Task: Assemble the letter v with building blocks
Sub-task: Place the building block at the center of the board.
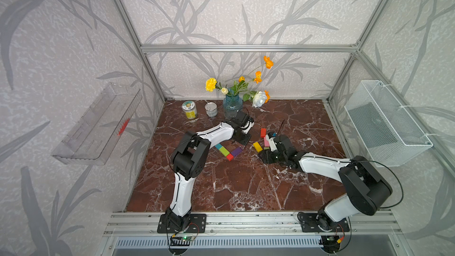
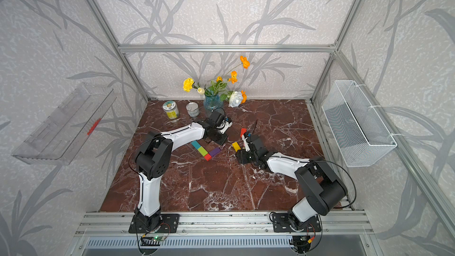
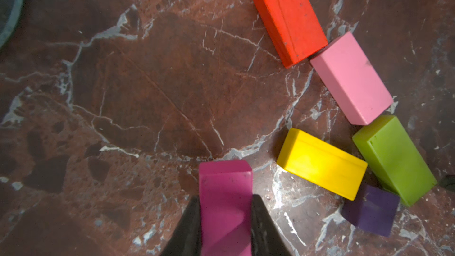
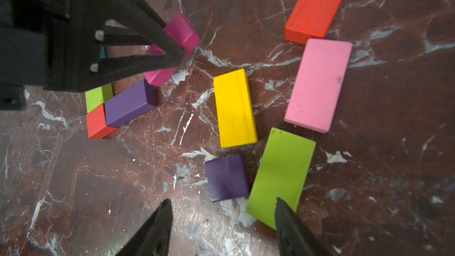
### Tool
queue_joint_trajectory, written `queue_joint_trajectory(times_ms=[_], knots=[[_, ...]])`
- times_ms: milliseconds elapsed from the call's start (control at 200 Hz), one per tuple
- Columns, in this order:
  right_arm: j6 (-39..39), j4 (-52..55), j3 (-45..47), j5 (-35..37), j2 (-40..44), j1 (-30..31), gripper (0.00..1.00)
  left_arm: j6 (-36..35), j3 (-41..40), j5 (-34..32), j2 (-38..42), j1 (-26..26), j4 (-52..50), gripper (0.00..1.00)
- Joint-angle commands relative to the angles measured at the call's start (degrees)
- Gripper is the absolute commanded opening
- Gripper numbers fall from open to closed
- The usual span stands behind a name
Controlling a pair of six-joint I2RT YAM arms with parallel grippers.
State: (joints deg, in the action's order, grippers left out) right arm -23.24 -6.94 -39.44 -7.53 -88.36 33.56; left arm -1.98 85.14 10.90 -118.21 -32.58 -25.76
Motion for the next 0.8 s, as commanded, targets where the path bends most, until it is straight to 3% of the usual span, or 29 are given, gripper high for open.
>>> queue_joint_trajectory(times_ms=[0,615,795], knots=[[-0.65,0.37,-0.22,-0.05,-0.32,-0.31,0.65,-0.75,0.3,1.08,-0.84,-0.32,-0.26,0.12],[-1.06,0.34,-0.9,-1.0,-1.79,-0.32,0.65,0.0,1.0,1.01,-3.43,-0.38,-1.66,0.12],[-1.01,0.3,-0.91,-1.15,-1.79,-0.32,0.65,0.04,1.56,0.76,-3.52,-0.34,-2.09,0.17]])
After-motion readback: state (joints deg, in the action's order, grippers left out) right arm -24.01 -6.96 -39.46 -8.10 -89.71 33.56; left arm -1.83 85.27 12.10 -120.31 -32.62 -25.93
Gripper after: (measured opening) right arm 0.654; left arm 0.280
